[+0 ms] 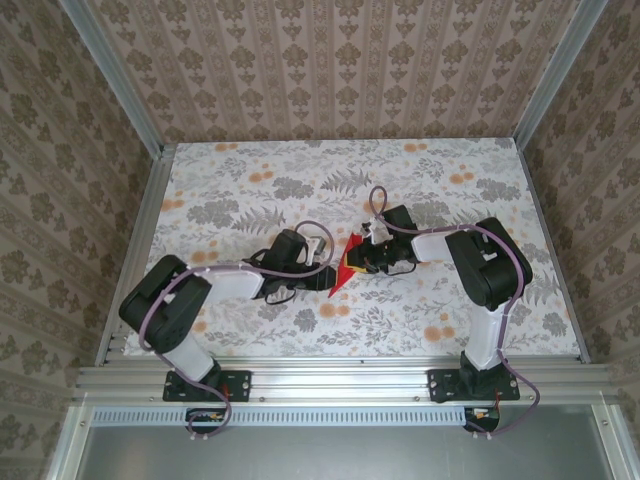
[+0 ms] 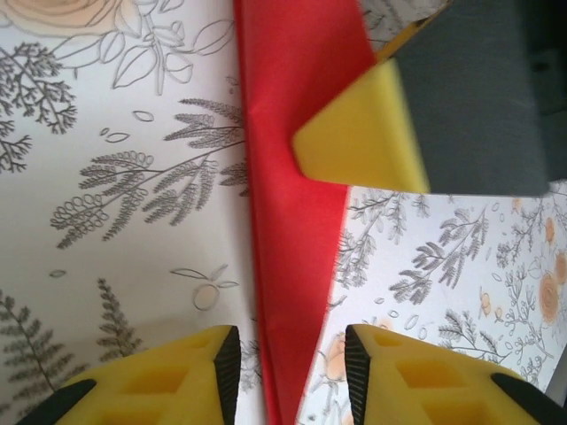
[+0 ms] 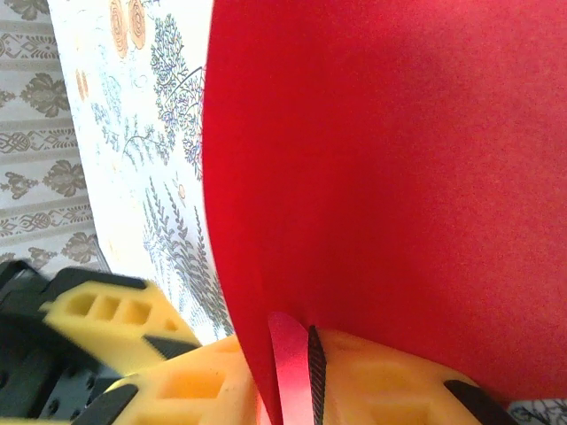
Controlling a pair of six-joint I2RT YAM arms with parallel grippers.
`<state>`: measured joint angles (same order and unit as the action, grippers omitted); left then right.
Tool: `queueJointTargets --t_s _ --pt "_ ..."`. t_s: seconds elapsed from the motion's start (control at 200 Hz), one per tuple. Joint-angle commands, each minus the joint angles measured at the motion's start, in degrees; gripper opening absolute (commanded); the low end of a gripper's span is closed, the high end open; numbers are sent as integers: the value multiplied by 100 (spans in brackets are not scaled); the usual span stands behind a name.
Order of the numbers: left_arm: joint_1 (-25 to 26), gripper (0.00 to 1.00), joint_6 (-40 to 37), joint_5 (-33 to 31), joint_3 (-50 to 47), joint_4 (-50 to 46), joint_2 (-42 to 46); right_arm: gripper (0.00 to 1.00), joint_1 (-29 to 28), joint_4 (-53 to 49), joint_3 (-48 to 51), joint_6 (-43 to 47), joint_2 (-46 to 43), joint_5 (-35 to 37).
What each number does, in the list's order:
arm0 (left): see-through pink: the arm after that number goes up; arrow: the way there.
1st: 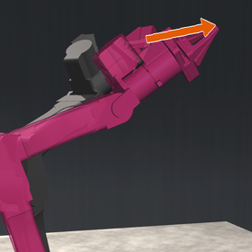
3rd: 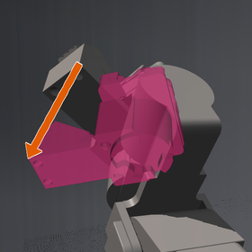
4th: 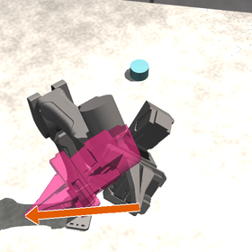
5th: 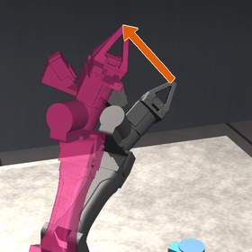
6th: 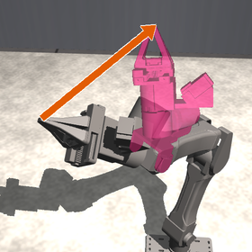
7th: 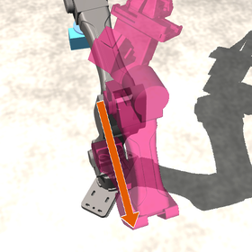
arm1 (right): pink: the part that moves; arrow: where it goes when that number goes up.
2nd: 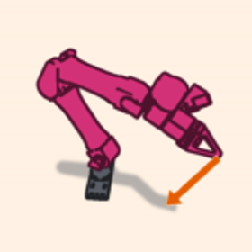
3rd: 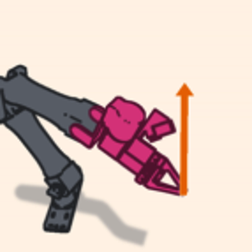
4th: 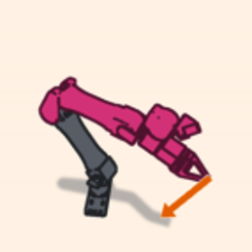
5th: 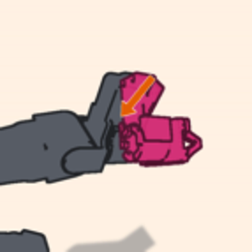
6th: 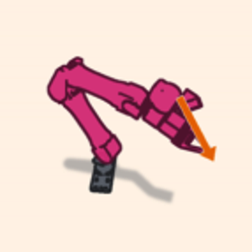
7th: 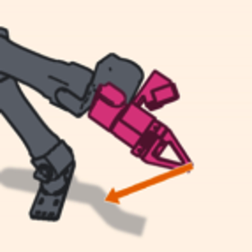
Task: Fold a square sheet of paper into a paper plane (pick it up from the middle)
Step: Fold the wing for the fifth time at the center of the table.
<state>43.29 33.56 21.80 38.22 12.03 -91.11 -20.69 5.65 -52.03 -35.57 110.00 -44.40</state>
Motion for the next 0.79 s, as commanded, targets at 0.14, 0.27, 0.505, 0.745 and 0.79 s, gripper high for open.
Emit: queueJointTargets --t_s 0.14,0.27,0.505,0.745,0.79 --pt "633 44 -581 -1634 162 -1027 536 23 54 -600 105 92 295 916" --pt "916 44 -762 -1943 402 -1342 320 23 52 -603 88 77 338 936" --pt "1222 43 -833 -2396 796 -1559 -140 23 73 -640 88 31 391 967" --pt "1458 34 -834 -2987 1166 -1863 -560 24 73 -670 36 3 388 975" --pt "1511 32 -827 -3138 1222 -1931 -626 24 66 -676 35 6 387 977"
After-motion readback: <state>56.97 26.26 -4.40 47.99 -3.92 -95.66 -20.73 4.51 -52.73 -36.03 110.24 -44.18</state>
